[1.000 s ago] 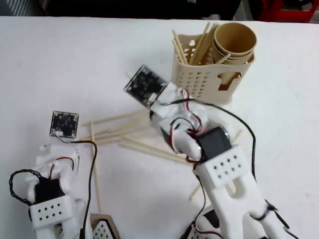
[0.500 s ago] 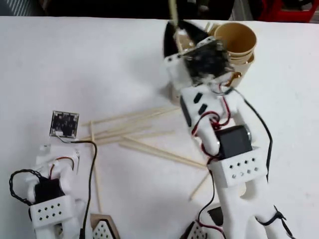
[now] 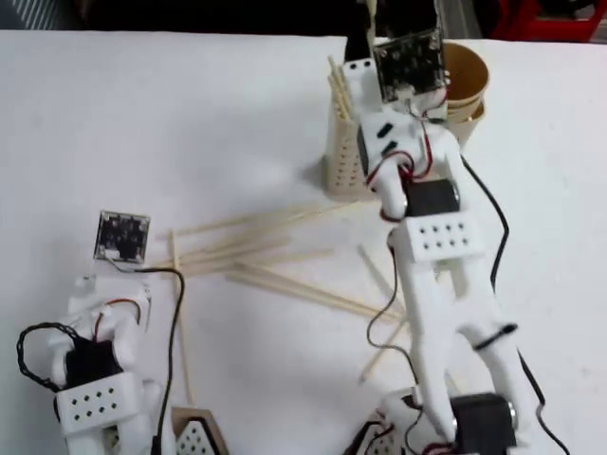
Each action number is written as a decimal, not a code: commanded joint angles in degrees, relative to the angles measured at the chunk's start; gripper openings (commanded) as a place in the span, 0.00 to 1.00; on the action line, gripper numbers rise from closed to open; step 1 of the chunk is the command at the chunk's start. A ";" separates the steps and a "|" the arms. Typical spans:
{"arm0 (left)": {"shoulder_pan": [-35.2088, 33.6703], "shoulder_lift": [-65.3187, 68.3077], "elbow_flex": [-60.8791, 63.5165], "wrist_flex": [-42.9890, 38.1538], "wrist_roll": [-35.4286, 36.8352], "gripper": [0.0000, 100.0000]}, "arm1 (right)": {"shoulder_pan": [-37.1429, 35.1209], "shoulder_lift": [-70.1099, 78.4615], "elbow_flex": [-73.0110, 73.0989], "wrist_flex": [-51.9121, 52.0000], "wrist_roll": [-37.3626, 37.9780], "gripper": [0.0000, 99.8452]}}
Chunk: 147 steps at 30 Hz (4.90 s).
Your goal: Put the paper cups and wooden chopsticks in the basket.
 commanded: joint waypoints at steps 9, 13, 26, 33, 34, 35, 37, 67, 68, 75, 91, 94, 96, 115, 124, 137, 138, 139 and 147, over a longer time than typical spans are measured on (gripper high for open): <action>-0.22 -0.75 -0.26 -1.23 -0.62 0.02 | 0.04 -5.41 -4.13 11.47 -0.53 0.14; -0.22 -0.75 -0.26 -1.23 -0.62 0.02 | -1.54 -12.44 -3.69 23.78 -0.53 0.14; -0.22 -0.75 -0.26 -1.23 -0.62 0.02 | -14.02 -18.42 1.23 65.10 7.12 0.14; -0.22 -0.75 -0.26 -1.23 -0.62 0.02 | -22.64 -18.42 17.41 65.80 19.16 0.14; -0.22 -0.75 -0.26 -1.23 -0.62 0.02 | -22.90 -18.42 19.16 64.92 19.34 0.14; -0.22 -0.75 -0.26 -1.23 -0.62 0.02 | -23.08 -18.33 20.75 64.13 19.43 0.14; -0.22 -0.75 -0.26 -1.23 -0.62 0.02 | -23.16 -18.33 23.91 62.11 19.43 0.17; -0.13 -0.75 0.18 -1.32 -0.70 0.02 | -22.73 12.97 19.25 49.27 19.43 0.29; -0.13 -0.75 0.18 -1.32 -0.70 0.02 | -22.73 13.49 19.16 49.27 19.43 0.29; -0.13 -0.75 0.18 -1.32 -0.70 0.02 | -23.08 17.01 18.90 48.66 19.52 0.25; -0.13 -0.75 0.18 -1.32 -0.70 0.02 | -24.75 17.63 18.46 50.86 23.12 0.02; -0.13 -0.75 0.18 -1.32 -0.70 0.02 | -24.75 17.19 18.46 50.86 23.12 0.02; -0.13 -0.75 0.18 -1.32 -0.70 0.02 | -24.84 16.40 18.11 51.82 23.12 0.02; -0.13 -0.75 0.18 -1.32 -0.70 0.02 | -24.40 -17.10 18.02 64.04 20.22 0.02; -0.13 -0.75 0.18 -1.32 -0.70 0.02 | -24.31 -29.14 7.91 63.16 14.33 0.02; -0.13 -0.75 0.18 -1.32 -0.70 0.02 | -8.31 -30.99 2.81 31.78 4.75 0.02; -0.13 -0.75 0.18 -1.32 -0.70 0.02 | -7.69 -30.99 2.90 29.32 4.40 0.02; -0.13 -0.75 0.18 -1.32 -0.70 0.02 | -7.25 -30.99 3.08 26.68 4.22 0.02; -0.13 -0.75 0.18 -1.32 -0.70 0.02 | -6.02 -23.96 3.16 10.15 2.37 0.02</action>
